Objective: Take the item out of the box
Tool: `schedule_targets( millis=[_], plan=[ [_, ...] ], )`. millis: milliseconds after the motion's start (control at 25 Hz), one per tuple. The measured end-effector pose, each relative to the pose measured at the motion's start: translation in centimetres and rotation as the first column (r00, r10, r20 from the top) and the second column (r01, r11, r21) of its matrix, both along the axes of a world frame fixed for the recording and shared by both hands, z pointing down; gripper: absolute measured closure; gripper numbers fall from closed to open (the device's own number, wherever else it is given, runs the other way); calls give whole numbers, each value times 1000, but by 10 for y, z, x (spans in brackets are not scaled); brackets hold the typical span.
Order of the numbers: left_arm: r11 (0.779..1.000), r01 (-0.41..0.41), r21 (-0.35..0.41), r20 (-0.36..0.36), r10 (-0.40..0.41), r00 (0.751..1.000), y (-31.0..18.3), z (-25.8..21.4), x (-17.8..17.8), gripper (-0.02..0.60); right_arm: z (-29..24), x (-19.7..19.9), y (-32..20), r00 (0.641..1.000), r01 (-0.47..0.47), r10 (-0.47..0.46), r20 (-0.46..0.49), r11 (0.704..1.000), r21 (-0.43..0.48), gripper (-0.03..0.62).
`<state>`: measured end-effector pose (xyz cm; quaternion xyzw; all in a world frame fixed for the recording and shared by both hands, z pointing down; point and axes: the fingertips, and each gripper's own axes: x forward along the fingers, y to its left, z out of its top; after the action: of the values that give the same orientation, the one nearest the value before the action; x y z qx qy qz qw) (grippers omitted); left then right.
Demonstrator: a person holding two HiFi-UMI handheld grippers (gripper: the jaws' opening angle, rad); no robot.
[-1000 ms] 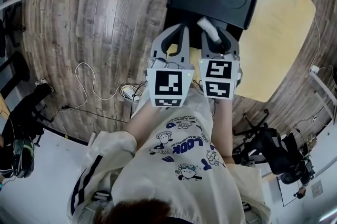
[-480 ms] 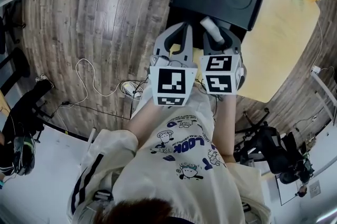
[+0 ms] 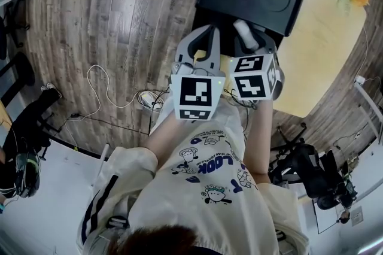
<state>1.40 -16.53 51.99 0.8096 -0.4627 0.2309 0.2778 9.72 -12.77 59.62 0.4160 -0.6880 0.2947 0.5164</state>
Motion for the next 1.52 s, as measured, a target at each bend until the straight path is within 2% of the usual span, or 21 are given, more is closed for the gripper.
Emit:
schedule_targets(
  millis=[120, 680, 1200, 1520],
  plan=[
    [1000, 2, 0, 2, -2, 1000, 0, 0, -1, 568, 5, 1, 2, 1000, 13, -14, -3, 1000, -26, 431],
    [1000, 1, 4, -3, -1, 1000, 0, -2, -5, 568, 0, -6, 6, 999, 21, -20, 32, 1000, -22, 447],
    [998, -7, 69, -22, 8, 1000, -9, -29, -4, 568, -37, -17, -3, 986, -87, 74, 150, 993, 79, 447],
    [992, -4, 127, -23, 7, 1000, -9, -57, 4, 568, -73, -9, -11, 954, -220, 170, 246, 956, 193, 447]
  ],
)
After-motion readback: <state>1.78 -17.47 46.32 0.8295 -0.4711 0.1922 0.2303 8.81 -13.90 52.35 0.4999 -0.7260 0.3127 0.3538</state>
